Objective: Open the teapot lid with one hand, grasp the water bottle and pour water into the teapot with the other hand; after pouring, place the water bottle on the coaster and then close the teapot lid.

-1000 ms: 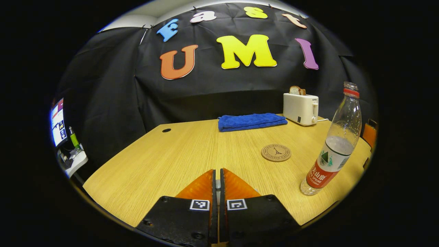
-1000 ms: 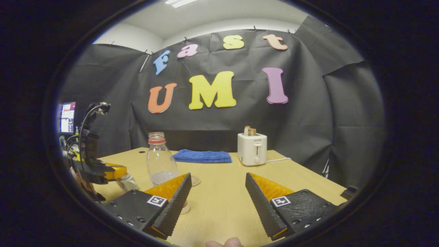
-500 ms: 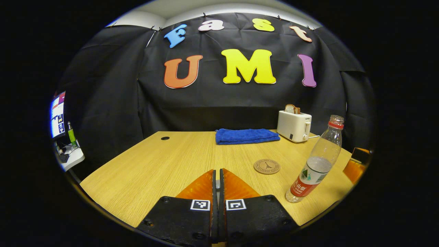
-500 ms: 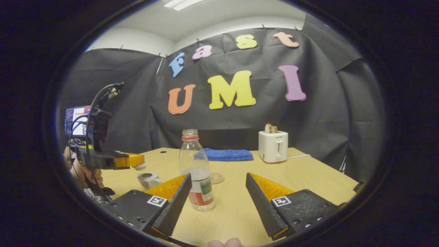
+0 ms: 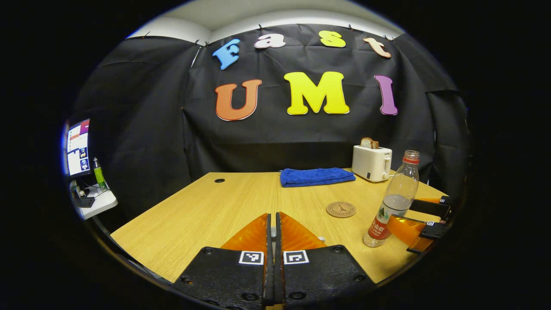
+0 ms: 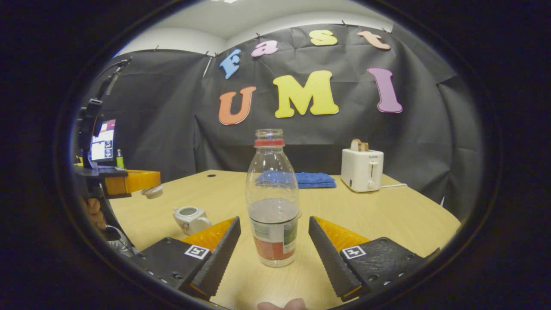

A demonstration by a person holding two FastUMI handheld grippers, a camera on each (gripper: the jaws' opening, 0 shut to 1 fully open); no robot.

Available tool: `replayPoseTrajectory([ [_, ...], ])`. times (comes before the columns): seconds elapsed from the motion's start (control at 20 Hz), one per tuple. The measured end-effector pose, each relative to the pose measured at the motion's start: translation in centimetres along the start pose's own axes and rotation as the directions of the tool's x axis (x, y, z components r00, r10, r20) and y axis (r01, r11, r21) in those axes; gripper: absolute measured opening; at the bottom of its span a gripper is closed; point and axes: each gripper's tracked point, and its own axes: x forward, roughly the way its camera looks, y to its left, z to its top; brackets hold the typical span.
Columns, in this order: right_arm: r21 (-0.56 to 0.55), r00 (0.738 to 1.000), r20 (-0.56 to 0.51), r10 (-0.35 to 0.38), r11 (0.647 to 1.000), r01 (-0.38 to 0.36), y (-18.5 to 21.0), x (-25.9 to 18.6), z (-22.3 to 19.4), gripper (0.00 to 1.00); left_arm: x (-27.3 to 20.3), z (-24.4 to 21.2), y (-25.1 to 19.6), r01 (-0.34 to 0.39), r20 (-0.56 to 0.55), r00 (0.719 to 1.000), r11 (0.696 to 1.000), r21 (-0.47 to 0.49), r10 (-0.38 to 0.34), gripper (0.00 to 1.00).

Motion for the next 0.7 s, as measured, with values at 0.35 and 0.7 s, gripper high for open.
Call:
replayPoseTrajectory([
  [0.35, -0.044, 0.999, 0.017, -0.038, 0.998, 0.038, 0.2, 1.7, 0.6, 0.79, 0.0, -1.0, 2.0, -0.027, -0.011, 1.000, 0.999, -0.019, 0.027, 0.02],
  [0.7, -0.322, 0.998, -0.027, -0.052, 0.946, 0.040, 1.0, 3.4, 1.9, 0.67, 0.5, -0.9, 2.9, -0.006, 0.008, 1.000, 1.000, -0.008, 0.006, 0.03],
])
